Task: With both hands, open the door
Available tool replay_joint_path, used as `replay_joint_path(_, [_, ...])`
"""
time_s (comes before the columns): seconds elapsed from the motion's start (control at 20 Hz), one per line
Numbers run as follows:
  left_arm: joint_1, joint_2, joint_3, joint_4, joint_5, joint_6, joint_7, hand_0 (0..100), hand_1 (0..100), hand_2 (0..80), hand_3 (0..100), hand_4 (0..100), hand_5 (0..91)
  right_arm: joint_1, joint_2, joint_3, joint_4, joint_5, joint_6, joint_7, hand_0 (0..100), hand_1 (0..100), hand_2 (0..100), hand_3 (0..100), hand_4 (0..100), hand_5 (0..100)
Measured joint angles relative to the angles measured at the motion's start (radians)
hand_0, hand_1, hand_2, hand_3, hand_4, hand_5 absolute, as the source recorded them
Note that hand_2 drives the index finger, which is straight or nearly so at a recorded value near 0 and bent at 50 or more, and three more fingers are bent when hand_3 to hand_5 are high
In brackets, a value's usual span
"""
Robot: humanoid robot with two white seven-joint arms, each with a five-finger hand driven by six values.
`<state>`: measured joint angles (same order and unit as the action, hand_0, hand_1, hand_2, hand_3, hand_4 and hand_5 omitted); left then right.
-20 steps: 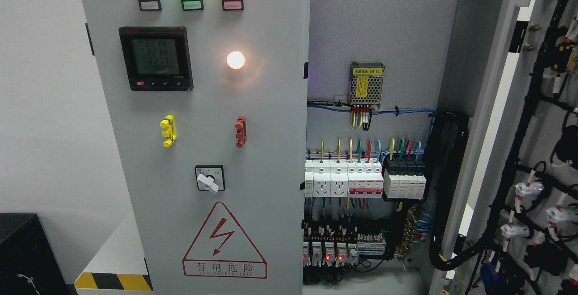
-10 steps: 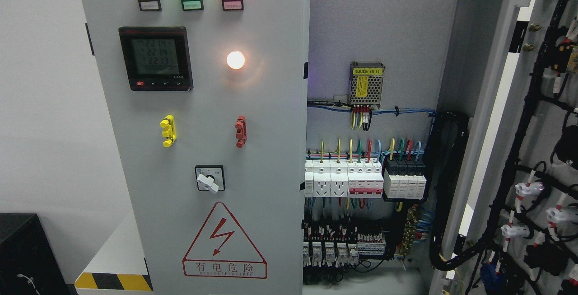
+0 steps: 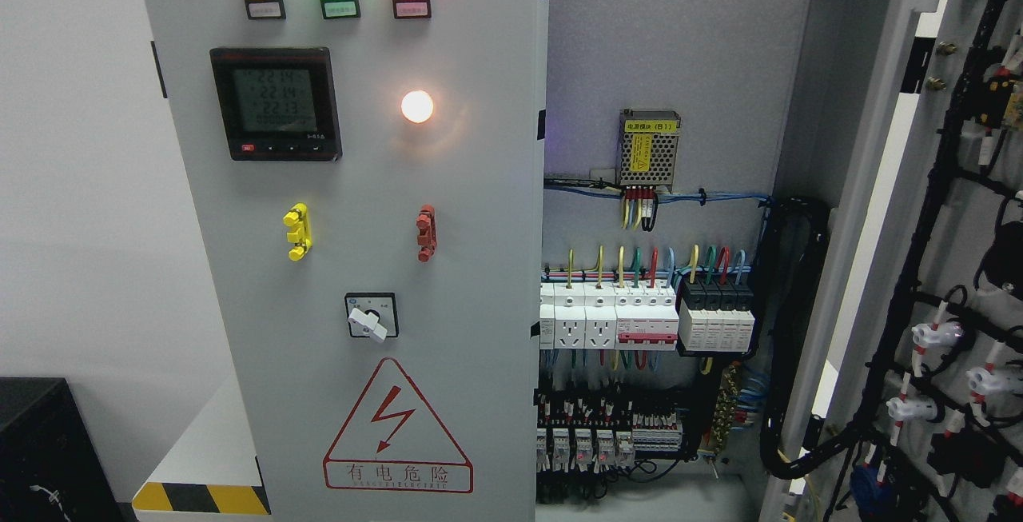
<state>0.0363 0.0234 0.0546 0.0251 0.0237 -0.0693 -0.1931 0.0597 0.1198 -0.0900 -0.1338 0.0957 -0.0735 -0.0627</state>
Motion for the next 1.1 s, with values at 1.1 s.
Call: replay_joint_path(1.1, [-0.035, -0.020, 0.039, 0.036, 0.064, -0.014, -0.007, 0, 0, 0.0, 0, 0, 0.0, 0.217, -0.010, 0.089, -0.838, -0.005, -0.274, 0.003, 0, 0, 0, 0, 0, 0])
